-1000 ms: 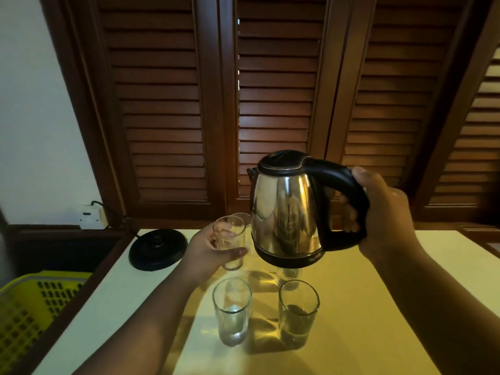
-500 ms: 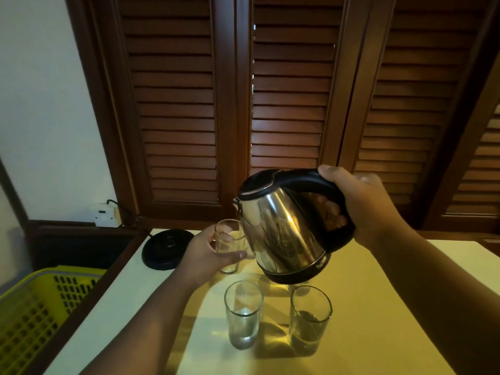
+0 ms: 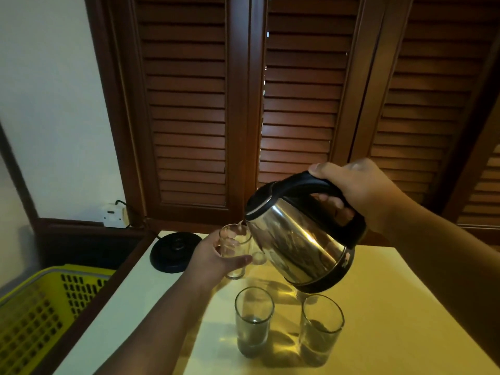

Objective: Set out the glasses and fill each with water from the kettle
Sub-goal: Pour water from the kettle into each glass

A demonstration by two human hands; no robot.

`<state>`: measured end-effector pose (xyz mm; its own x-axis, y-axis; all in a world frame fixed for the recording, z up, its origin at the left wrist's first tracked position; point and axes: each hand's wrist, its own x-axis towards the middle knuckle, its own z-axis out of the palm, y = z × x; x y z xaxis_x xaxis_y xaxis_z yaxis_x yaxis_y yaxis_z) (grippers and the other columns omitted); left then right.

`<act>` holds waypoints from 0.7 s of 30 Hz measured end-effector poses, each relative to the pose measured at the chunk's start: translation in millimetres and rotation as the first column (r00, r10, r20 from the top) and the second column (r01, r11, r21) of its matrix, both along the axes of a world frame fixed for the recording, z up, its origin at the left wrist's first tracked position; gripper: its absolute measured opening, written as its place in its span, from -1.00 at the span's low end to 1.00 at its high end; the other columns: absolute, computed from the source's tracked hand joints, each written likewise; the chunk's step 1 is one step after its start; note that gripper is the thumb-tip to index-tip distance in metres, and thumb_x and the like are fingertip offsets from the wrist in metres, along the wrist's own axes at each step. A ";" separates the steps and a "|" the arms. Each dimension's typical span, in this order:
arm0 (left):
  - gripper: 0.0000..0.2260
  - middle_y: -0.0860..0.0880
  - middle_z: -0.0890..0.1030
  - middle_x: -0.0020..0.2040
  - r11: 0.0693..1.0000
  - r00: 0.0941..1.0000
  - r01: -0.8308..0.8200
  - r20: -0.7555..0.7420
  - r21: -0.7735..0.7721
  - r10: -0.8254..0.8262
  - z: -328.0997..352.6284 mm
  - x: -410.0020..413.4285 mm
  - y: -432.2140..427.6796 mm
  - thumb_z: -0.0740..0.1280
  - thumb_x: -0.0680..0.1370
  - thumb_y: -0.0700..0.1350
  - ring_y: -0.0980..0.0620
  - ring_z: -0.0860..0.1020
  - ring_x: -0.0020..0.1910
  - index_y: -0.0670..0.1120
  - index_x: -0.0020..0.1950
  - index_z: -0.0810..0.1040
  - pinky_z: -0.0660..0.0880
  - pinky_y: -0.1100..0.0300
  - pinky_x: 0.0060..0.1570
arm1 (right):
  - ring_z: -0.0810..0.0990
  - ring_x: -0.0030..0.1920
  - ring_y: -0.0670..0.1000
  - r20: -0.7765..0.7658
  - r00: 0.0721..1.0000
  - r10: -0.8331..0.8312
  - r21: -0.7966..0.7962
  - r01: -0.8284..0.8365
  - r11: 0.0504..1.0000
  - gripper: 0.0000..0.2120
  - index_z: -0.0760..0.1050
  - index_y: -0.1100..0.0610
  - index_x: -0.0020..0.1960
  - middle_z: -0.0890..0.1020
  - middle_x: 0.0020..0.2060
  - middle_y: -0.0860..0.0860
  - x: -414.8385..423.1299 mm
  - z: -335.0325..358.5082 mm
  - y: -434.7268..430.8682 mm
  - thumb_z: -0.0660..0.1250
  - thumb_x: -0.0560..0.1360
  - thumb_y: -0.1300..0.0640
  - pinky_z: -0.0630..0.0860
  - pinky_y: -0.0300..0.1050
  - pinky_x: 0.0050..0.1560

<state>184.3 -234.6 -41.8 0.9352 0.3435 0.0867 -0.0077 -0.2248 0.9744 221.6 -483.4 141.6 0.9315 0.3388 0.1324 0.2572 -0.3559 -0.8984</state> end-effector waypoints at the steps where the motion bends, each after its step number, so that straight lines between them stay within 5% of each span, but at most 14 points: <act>1: -0.56 0.09 0.72 -0.02 1.000 1.000 0.005 0.000 -0.006 -0.005 0.5 0.5 -0.7 0.66 0.34 -0.17 0.16 0.66 -0.01 0.12 0.11 0.63 0.48 0.27 -0.20 | 0.39 -0.56 -0.02 -0.007 1.000 -0.003 -0.023 0.002 1.000 -0.56 0.63 0.20 -0.21 0.51 -0.53 0.01 0.2 0.4 1.2 0.38 0.57 -0.17 0.35 -0.23 -0.53; 21: -0.46 0.14 0.69 0.10 0.992 0.996 0.092 -0.014 0.091 -0.091 -7.7 9.0 2.9 0.66 0.32 -0.05 0.13 0.64 0.13 0.16 0.24 0.57 0.56 0.16 -0.01 | 0.41 -0.60 -0.08 0.015 0.999 -0.046 -0.109 0.047 0.993 -0.57 0.59 0.21 -0.23 0.51 -0.58 -0.03 -2.8 12.6 -5.7 0.37 0.57 -0.15 0.35 -0.26 -0.55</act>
<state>193.3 -231.8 -49.5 0.9632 0.2478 0.1043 -0.0226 -0.3119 0.9499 218.8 -489.1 154.2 0.9452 0.3080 0.1084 0.2486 -0.4635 -0.8505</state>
